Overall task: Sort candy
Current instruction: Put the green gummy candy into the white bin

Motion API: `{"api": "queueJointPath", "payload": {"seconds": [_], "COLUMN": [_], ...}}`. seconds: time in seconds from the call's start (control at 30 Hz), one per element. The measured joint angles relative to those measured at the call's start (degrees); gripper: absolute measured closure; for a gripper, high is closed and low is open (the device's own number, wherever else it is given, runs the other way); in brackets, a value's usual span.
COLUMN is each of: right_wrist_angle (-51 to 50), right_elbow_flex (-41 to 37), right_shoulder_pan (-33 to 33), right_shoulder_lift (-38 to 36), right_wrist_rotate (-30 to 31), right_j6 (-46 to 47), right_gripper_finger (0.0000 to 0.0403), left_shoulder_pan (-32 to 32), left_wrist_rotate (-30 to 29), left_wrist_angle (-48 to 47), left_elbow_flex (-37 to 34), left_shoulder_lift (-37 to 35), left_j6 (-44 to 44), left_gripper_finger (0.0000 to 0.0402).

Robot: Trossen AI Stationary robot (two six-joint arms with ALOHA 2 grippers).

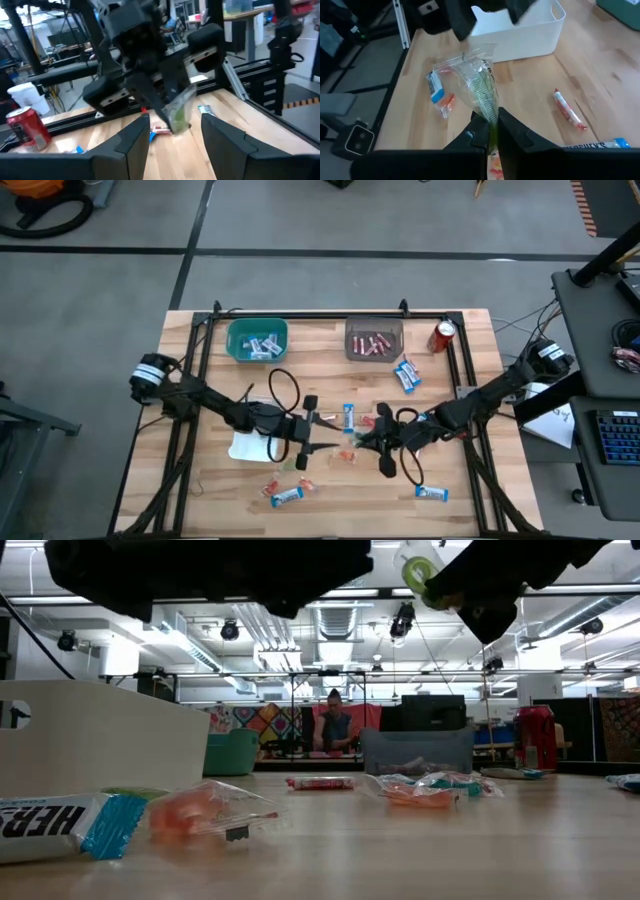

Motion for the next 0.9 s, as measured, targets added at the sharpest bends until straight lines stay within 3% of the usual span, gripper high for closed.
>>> {"api": "queueJointPath", "payload": {"seconds": [0.33, 0.67, 0.9], "right_wrist_angle": [0.43, 0.41, 0.41], "right_elbow_flex": [0.0, 0.0, 0.0], "right_shoulder_pan": [-0.02, -0.02, -0.02], "right_shoulder_lift": [0.07, 0.07, 0.07], "right_wrist_rotate": [-0.07, -1.36, -0.93], "right_j6": [-0.5, -0.48, -0.65], "right_gripper_finger": [0.0388, 0.0388, 0.0388], "left_shoulder_pan": [0.21, 1.11, 1.11], "left_wrist_rotate": [1.91, 1.64, 1.67], "left_wrist_angle": [1.96, 1.94, 1.94], "left_elbow_flex": [5.67, 6.34, 6.34], "left_shoulder_lift": [6.6, 7.17, 7.13], "left_j6": [0.3, -0.65, -0.65], "left_gripper_finger": [0.0242, 0.0246, 0.0295]}}
